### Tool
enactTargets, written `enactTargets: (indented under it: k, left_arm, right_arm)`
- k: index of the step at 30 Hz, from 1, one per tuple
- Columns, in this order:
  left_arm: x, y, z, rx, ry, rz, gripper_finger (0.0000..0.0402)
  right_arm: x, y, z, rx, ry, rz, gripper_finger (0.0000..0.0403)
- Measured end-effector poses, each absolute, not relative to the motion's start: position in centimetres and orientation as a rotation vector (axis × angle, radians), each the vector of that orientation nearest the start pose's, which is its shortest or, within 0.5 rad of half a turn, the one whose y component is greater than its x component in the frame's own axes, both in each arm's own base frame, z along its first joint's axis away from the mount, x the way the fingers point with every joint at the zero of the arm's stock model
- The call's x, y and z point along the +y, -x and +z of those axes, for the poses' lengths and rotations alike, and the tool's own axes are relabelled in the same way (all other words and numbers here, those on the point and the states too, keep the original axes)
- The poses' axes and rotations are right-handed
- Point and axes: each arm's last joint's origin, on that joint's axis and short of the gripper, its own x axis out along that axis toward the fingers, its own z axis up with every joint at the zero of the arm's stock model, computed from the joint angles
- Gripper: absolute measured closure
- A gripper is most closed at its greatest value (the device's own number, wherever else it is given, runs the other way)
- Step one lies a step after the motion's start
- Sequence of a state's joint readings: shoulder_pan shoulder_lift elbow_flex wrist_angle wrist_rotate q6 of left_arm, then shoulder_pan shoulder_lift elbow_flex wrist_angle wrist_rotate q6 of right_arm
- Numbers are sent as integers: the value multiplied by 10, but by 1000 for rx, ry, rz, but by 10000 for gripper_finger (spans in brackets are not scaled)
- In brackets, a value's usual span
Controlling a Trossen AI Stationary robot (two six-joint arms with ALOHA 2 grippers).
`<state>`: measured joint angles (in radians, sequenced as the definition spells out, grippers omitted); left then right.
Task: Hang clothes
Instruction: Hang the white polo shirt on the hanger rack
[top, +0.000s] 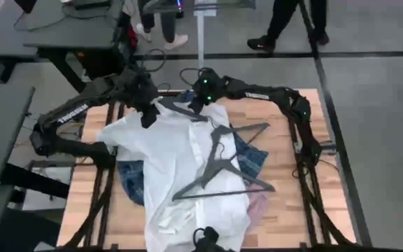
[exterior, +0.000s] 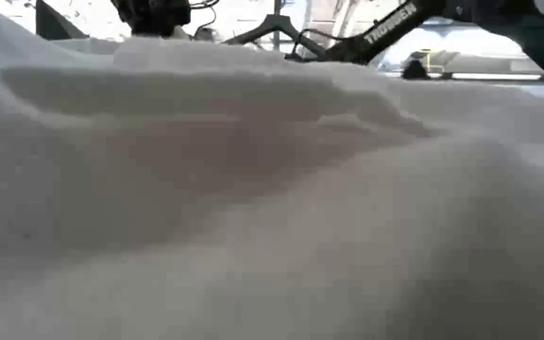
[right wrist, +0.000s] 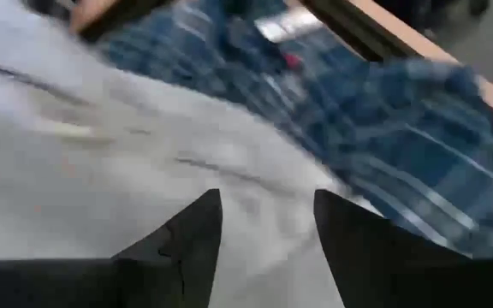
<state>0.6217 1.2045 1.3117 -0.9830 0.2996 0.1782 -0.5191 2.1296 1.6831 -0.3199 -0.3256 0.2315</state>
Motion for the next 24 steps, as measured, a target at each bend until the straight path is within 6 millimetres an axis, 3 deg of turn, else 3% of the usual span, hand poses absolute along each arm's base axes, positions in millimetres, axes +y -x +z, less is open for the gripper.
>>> enactTargets:
  k: [5,9,11,24]
  left_arm:
    - [123,-186,361,820,226,231,382]
    - [123,-187,362,810,223,233,382]
    - [124,-187,362,812,230,248,382]
    - [113,-164,388,648,247,448,382]
  right_arm:
    - [-227,-418,188,760,-558,-245,261]
    - [-230,-415,190,775,-481,-218,363]
    - [-232,-413,189,787,-460,-207,390]
    - [-277,-369,191,859,-509,-270,402]
